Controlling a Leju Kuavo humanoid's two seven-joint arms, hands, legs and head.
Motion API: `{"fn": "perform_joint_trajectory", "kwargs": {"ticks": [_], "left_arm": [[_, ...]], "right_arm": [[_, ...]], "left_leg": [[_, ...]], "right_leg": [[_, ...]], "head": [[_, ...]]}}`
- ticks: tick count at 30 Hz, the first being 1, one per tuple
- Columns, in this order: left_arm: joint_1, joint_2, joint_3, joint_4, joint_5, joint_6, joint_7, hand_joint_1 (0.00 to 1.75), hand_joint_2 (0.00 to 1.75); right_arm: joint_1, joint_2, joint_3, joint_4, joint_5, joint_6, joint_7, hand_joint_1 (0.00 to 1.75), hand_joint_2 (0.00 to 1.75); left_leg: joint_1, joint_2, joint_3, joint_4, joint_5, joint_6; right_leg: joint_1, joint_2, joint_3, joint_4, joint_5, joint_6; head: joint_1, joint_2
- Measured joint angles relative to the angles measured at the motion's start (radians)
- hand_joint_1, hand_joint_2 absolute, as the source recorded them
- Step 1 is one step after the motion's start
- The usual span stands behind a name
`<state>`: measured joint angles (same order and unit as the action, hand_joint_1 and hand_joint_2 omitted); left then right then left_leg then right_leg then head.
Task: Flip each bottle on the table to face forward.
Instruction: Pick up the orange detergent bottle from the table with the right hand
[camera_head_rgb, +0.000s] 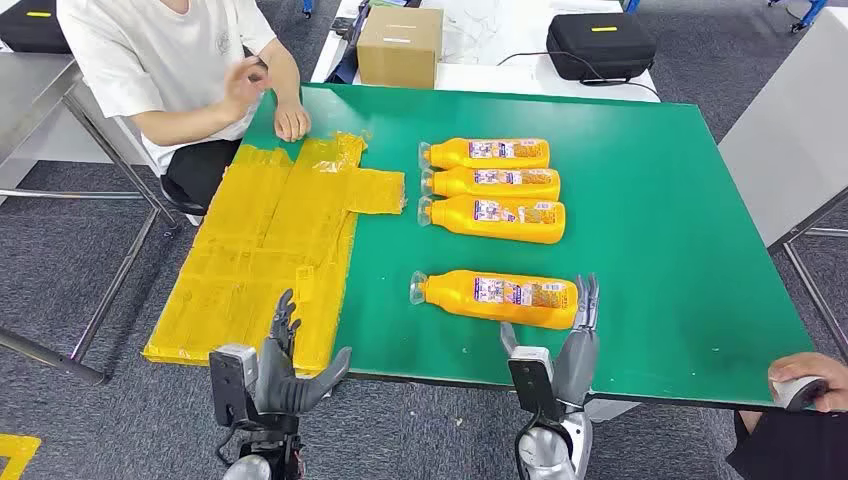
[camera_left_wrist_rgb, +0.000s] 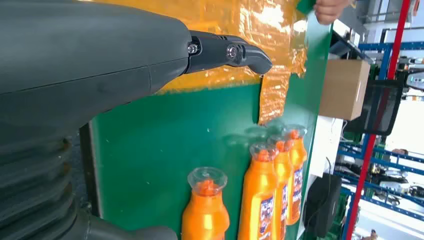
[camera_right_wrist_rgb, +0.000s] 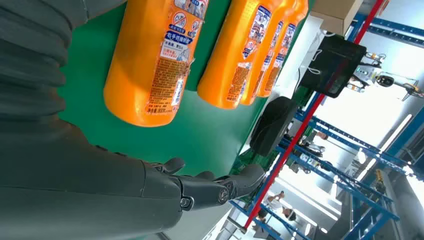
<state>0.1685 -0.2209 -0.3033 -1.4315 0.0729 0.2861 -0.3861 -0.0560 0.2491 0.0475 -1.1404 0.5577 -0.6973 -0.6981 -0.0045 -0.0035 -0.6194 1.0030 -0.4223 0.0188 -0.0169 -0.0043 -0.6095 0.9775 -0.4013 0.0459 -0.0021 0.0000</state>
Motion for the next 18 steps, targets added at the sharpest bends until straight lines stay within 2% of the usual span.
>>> {"fn": "perform_joint_trajectory", "kwargs": {"ticks": [13, 15, 18], "left_arm": [[0.027, 0.013, 0.021, -0.047, -0.001, 0.008, -0.004, 0.0, 1.75], [0.029, 0.013, 0.025, -0.049, -0.001, -0.002, -0.006, 0.0, 1.75], [0.03, 0.013, 0.034, -0.052, -0.002, -0.029, -0.006, 0.0, 1.75]], "right_arm": [[0.014, 0.007, -0.044, -0.036, 0.067, 0.0, 0.01, 0.0, 1.75], [0.01, -0.009, -0.03, -0.025, 0.142, 0.008, 0.057, 0.0, 1.75], [-0.007, -0.067, 0.029, 0.011, 0.314, 0.07, 0.199, 0.0, 1.75]], "left_leg": [[0.0, 0.0, 0.0, 0.0, 0.0, 0.0], [0.0, 0.0, 0.0, 0.0, 0.0, 0.0], [0.0, 0.0, 0.0, 0.0, 0.0, 0.0]], "right_leg": [[0.0, 0.0, 0.001, 0.0, 0.001, 0.0], [0.0, 0.0, 0.001, 0.0, 0.001, 0.0], [0.0, 0.0, 0.001, 0.0, 0.001, 0.0]], "head": [[0.0, 0.0], [0.0, 0.0], [0.0, 0.0]]}}
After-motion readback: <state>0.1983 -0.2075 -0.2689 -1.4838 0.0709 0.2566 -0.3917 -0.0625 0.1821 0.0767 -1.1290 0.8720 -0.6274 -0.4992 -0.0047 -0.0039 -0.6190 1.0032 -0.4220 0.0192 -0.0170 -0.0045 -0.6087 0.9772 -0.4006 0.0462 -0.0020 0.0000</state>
